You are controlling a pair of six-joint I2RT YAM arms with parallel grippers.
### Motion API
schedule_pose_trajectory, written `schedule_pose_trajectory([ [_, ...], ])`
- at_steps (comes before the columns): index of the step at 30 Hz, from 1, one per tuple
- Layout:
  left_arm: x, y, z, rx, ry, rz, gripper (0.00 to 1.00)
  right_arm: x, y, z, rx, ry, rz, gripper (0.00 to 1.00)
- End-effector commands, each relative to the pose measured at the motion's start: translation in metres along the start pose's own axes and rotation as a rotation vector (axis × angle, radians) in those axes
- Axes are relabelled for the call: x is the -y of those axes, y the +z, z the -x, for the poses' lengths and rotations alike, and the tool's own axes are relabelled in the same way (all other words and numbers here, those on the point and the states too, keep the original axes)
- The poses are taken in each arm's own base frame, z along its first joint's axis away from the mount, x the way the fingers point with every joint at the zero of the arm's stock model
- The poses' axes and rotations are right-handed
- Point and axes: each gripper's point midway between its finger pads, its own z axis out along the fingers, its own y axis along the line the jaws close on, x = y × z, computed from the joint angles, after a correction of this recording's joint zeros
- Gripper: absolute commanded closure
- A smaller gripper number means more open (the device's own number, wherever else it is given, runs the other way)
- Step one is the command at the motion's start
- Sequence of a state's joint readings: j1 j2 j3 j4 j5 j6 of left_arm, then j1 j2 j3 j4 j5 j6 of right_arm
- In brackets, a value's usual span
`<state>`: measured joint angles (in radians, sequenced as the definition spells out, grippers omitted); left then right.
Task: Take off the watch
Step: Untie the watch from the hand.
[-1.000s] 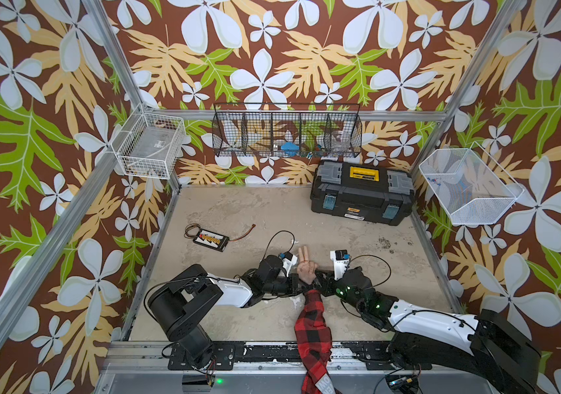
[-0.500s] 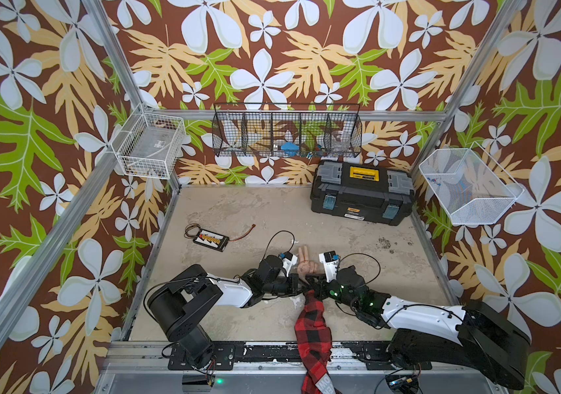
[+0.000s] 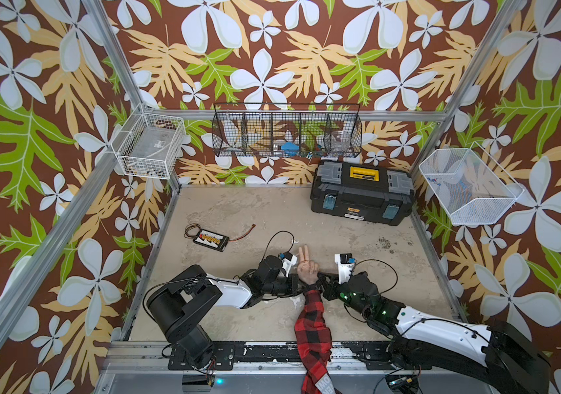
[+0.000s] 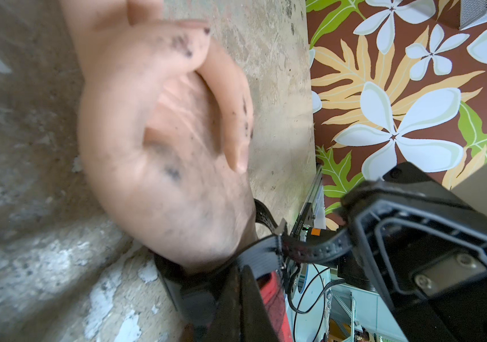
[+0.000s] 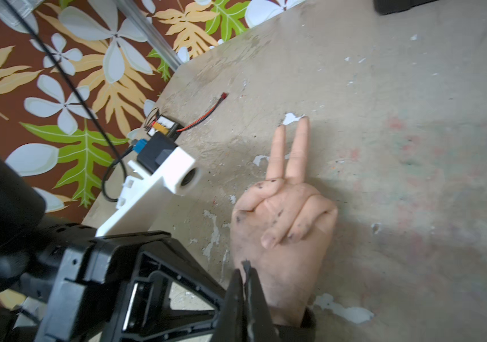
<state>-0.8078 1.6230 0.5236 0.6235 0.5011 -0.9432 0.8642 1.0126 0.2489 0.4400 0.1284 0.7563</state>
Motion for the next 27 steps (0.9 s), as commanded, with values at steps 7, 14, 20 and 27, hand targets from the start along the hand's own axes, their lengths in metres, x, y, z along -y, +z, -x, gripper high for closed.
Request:
schedule_pose_trajectory([
  [7, -0.010, -0.003, 0.000, -0.004, -0.007, 0.085, 0.79, 0.017, 0.006, -0.016, -0.059, 0.004, -0.081, 1.00],
  [14, 0.005, -0.007, 0.010, 0.020, 0.025, 0.083, 0.65, 0.013, 0.006, -0.012, -0.049, -0.002, -0.070, 1.00],
  [20, 0.001, -0.002, 0.007, 0.004, 0.031, 0.098, 0.61, 0.013, 0.007, -0.013, -0.054, 0.000, -0.066, 1.00],
  [27, -0.005, 0.002, 0.004, -0.013, 0.033, 0.124, 0.57, 0.014, 0.006, -0.015, -0.057, -0.002, -0.069, 1.00],
])
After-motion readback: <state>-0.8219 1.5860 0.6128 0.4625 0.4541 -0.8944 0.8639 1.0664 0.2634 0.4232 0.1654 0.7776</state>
